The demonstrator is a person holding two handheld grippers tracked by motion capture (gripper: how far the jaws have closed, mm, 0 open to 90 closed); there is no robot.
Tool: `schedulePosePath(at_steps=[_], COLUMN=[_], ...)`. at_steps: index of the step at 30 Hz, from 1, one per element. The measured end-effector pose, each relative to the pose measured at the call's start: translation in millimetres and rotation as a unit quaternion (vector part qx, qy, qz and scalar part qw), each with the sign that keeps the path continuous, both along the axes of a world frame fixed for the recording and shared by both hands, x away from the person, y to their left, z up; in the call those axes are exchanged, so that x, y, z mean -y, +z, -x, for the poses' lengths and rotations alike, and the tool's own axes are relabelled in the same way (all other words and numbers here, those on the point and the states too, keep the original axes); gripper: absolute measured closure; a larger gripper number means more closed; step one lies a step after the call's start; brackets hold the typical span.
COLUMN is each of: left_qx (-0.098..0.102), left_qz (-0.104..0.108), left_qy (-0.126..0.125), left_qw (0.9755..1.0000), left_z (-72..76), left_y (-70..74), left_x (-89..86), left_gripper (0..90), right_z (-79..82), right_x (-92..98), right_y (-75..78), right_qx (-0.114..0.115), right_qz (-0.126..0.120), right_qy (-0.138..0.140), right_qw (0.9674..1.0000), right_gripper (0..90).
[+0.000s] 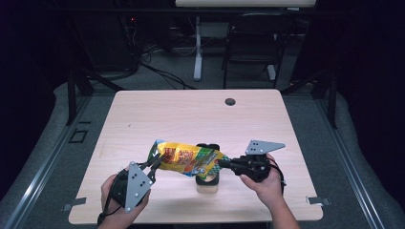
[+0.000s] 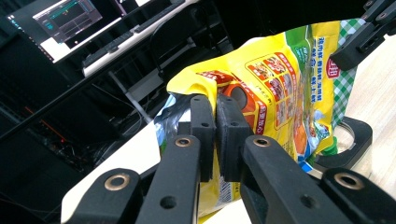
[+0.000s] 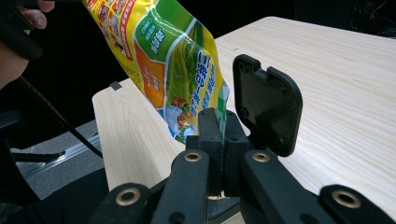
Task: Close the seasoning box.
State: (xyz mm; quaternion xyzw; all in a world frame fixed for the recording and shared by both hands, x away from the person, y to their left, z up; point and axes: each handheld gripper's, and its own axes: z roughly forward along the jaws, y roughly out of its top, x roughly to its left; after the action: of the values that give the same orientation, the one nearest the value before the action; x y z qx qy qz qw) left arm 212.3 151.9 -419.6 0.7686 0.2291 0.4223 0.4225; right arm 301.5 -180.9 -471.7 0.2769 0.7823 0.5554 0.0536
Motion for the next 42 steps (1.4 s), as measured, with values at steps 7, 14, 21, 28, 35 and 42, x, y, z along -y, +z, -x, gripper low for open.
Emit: schedulePosePath(at_steps=[7,14,21,28,35,42], left_qx=[-0.003,-0.012,-0.007,-0.020,-0.018,-0.009], left_qz=[0.001,0.006,0.009,0.003,0.004,0.003], left_qy=[-0.004,-0.005,-0.008,-0.007,-0.008,-0.009], left_qw=[1.0000,0.9999,0.9999,0.9998,0.9998,0.9999], left_z=[-1.5,-3.8,-2.4,-6.2,-5.0,-1.5], left_y=[-1.0,-3.1,-1.5,-8.8,-8.5,-6.9], left_x=[1.9,2.6,4.3,6.3,6.4,7.1], left_gripper=[87.1,87.1,87.1,87.2,87.2,87.2], right_z=[-1.1,-1.4,-1.0,-2.1,-2.6,-1.8], right_x=[3.8,6.7,8.7,7.9,7.2,8.2], right_y=[0.7,1.9,3.3,-0.2,-1.5,-0.7], right_qx=[-0.009,-0.012,-0.002,0.001,0.002,0.008], right_qz=[0.003,-0.001,-0.006,0.015,0.013,0.003], right_qy=[0.004,0.003,-0.010,-0.020,-0.023,-0.028], right_qw=[0.9999,0.9999,0.9999,0.9997,0.9997,0.9996], right_gripper=[90.0,89.9,89.9,89.9,89.7,89.4])
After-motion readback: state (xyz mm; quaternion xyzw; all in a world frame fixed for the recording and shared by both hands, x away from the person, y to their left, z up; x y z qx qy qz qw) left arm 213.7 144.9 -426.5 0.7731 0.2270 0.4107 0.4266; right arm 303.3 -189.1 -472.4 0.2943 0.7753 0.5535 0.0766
